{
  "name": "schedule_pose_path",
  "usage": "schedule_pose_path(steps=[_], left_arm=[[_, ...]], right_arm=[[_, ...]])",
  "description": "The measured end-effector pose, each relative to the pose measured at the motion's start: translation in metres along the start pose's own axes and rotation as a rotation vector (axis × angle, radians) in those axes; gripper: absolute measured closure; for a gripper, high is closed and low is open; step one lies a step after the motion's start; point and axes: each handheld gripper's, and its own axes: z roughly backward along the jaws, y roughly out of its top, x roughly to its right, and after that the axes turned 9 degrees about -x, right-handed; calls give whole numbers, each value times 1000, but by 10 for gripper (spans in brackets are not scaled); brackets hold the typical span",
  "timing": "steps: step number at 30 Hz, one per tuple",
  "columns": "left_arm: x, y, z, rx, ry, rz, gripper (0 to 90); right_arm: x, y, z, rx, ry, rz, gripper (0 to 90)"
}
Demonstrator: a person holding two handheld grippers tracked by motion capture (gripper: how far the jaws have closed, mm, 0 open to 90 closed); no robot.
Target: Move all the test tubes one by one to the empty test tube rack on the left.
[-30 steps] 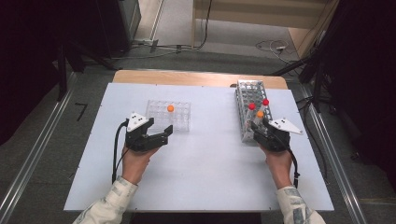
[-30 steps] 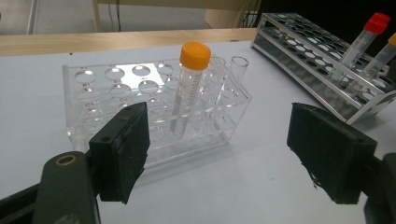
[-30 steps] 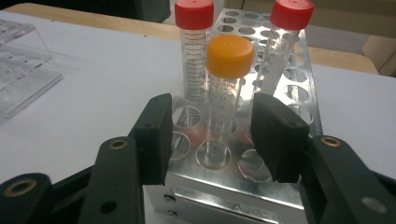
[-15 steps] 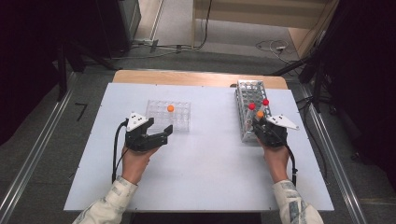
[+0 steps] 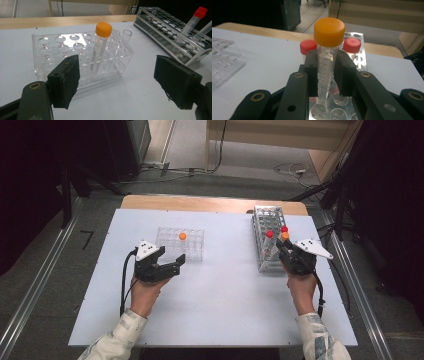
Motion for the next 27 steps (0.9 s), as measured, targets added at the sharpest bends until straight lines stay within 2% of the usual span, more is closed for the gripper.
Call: schedule_pose_path(steps=[5, 9, 14, 16, 21, 27], left_arm=[[0, 0, 0, 0, -1, -2, 206], [1, 0, 1, 0, 1, -3, 205], [1, 0, 1, 3, -1, -4, 205], [2, 1, 1, 5, -1, -5, 205], [3, 1, 2, 10, -1, -11, 206], [4, 2, 3, 8, 0, -10, 206]], right_arm=[[-1, 7, 13, 36, 16, -4, 710], [-5, 9, 18, 38, 35, 6, 711], [-13, 8, 21, 24, 82, 19, 710], [-16, 7, 22, 18, 117, 14, 711], [-29, 6, 22, 1, 181, 22, 711], [-53, 0, 15, -39, 248, 72, 711]])
